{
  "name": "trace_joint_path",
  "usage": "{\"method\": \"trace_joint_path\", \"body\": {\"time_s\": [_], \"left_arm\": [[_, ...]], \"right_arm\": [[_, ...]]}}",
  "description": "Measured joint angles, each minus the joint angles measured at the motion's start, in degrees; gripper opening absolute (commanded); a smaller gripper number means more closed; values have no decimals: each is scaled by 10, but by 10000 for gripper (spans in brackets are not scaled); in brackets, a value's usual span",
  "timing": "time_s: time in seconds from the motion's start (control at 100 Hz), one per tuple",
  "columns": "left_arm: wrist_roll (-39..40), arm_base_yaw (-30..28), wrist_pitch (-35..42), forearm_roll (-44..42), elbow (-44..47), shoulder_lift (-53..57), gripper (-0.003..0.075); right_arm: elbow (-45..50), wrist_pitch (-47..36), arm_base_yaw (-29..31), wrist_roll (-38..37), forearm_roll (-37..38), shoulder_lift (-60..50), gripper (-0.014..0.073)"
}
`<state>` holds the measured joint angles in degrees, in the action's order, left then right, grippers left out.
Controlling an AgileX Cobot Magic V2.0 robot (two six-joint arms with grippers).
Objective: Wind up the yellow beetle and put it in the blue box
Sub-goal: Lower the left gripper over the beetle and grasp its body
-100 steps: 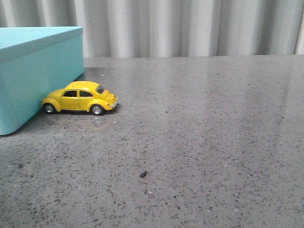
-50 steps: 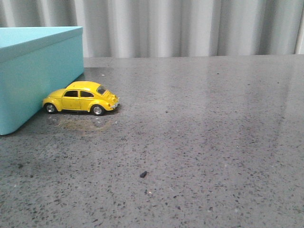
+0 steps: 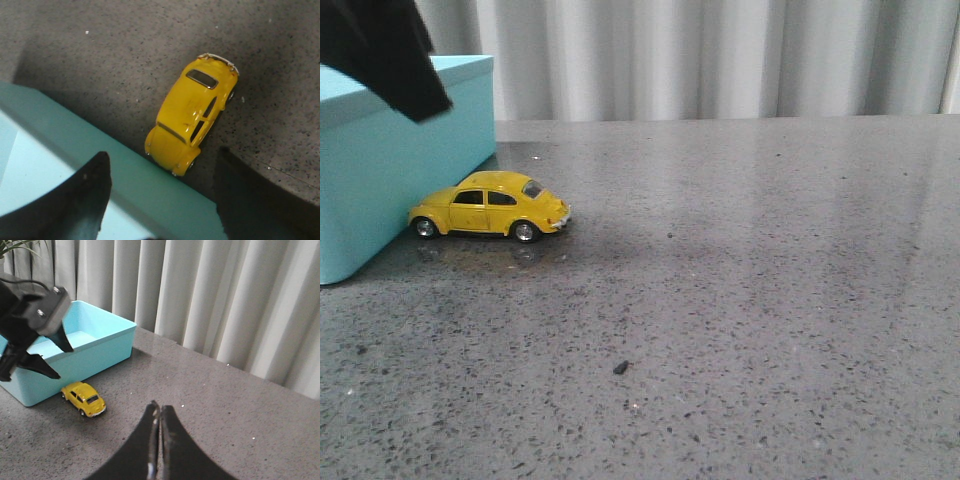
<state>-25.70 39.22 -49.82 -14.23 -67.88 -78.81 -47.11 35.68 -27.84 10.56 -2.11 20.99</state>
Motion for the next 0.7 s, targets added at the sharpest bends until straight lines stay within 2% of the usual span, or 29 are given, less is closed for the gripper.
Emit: {"method": "trace_joint_path", "body": {"time_s": [0.12, 0.42, 0.57, 0.7], "left_arm": [[-22, 24, -18, -35, -23, -45, 380], [-98, 22, -31, -1, -126, -120, 370], [-198, -5, -41, 65, -141, -138, 442], [-227, -39, -50, 82, -141, -148, 462]], "right_arm": [[12, -4, 0, 0, -10, 0, -41], [24, -3, 0, 0, -33, 0, -41], [24, -3, 0, 0, -34, 0, -41], [24, -3, 0, 0, -34, 0, -41]]}}
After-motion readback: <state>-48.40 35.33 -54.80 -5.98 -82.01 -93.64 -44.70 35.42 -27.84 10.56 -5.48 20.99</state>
